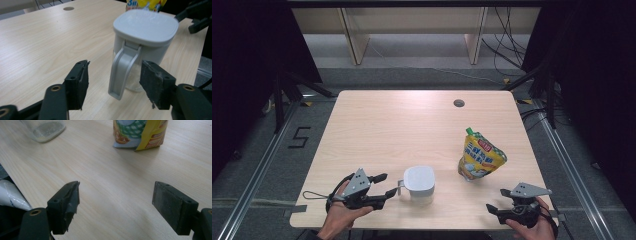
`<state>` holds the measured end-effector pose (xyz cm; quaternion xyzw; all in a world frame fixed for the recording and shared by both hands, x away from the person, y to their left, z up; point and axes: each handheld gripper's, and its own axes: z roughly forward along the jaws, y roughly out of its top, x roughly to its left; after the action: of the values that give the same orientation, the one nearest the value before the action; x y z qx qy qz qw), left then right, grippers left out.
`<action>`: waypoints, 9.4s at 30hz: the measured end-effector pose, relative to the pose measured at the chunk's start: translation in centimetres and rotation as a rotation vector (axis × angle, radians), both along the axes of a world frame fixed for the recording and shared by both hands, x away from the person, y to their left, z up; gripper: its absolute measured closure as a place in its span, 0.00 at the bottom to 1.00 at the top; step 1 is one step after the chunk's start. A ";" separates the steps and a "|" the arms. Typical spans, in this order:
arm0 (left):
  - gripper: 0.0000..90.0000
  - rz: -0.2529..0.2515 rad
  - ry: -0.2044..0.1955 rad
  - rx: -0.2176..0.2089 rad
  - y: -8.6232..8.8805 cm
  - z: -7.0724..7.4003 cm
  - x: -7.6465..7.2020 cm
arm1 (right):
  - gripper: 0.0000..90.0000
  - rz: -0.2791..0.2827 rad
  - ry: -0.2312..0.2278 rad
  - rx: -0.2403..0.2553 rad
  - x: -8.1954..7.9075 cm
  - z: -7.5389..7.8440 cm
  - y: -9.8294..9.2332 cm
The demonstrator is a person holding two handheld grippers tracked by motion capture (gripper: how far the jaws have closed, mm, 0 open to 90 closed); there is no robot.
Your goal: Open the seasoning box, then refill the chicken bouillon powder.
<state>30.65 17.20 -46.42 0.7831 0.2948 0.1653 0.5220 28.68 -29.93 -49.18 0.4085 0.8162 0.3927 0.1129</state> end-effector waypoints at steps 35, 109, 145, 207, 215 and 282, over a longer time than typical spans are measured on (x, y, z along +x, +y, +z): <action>0.99 0.036 0.007 -0.058 -3.1 2.6 0.0 | 0.25 -0.019 -0.020 -0.024 -0.5 0.1 -0.4; 0.98 0.024 0.025 -0.055 -3.2 1.9 0.5 | 1.00 0.350 -0.249 0.096 2.7 4.8 12.5; 0.51 0.008 0.070 0.093 -0.1 -1.2 -0.8 | 1.00 0.402 -0.310 0.117 3.0 7.2 16.3; 0.29 0.011 0.087 0.106 0.1 -3.1 -2.6 | 0.58 0.181 -0.315 0.124 2.5 4.5 7.6; 0.26 0.023 0.092 0.111 0.3 -3.0 -2.4 | 0.55 0.121 -0.273 0.112 2.1 3.6 5.0; 0.21 0.058 0.077 0.110 0.8 -2.9 -2.3 | 0.18 -0.066 -0.299 0.149 6.8 -0.5 2.8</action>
<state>28.31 18.04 -49.31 0.8075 0.3275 0.1660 0.4616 35.44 -27.11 -49.73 0.3795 0.7448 0.5048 0.2153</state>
